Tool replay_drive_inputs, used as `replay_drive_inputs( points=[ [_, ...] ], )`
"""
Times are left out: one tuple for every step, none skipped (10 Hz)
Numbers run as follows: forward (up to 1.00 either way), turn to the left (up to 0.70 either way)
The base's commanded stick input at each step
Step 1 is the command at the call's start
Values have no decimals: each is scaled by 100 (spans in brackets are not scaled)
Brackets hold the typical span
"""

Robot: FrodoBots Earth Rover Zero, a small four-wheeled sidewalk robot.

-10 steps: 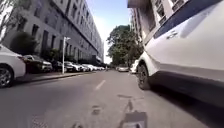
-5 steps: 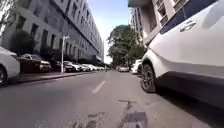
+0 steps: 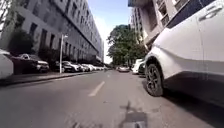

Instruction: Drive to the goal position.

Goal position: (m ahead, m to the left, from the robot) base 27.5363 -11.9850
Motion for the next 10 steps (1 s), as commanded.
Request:
replay_drive_inputs(
  points=[
    [70, 0],
    [70, 0],
    [70, 0],
    [70, 0],
    [70, 0],
    [70, 0],
    [70, 0],
    [70, 0],
    [70, 0],
    [70, 0]
  ],
)
